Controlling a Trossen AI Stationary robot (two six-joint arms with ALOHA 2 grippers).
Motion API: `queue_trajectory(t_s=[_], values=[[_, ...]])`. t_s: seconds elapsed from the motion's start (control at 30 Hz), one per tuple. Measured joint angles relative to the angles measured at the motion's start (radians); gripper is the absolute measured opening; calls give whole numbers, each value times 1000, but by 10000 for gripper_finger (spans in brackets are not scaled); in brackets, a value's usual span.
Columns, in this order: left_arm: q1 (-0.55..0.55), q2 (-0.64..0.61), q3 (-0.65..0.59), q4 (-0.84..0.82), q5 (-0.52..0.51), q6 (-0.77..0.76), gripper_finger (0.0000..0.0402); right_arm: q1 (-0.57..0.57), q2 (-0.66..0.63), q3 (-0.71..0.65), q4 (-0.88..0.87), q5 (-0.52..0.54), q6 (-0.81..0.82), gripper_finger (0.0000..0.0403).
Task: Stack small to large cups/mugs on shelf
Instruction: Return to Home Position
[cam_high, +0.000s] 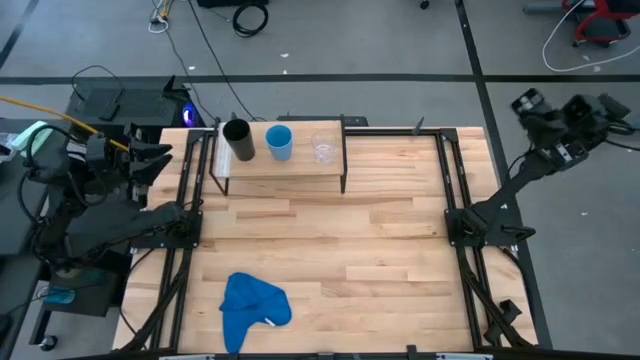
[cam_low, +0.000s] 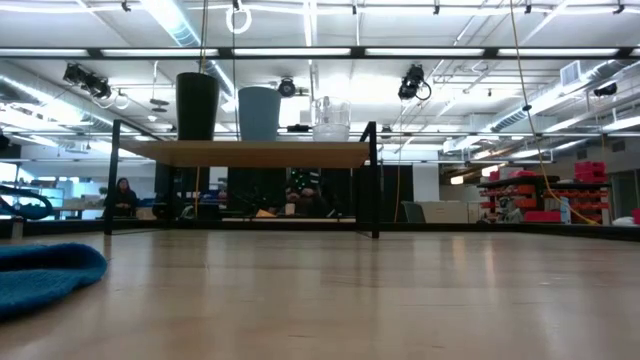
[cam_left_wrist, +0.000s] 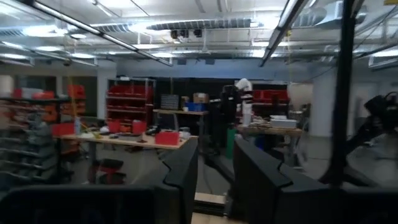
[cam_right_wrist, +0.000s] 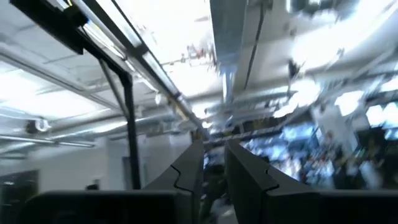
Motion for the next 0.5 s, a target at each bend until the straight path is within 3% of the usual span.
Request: queue_trajectory(t_s=[0.2,0.33,0.5], values=[[0,0,0,0,-114,112,107,1,-57,0,40,0,-167,73],[0,0,0,-4,-139,113,107,12,-118,0,-23,-9,-69,73],[0,0,-6,-34,-99,52,107,13,-153,-62,-98,-100,85,73]])
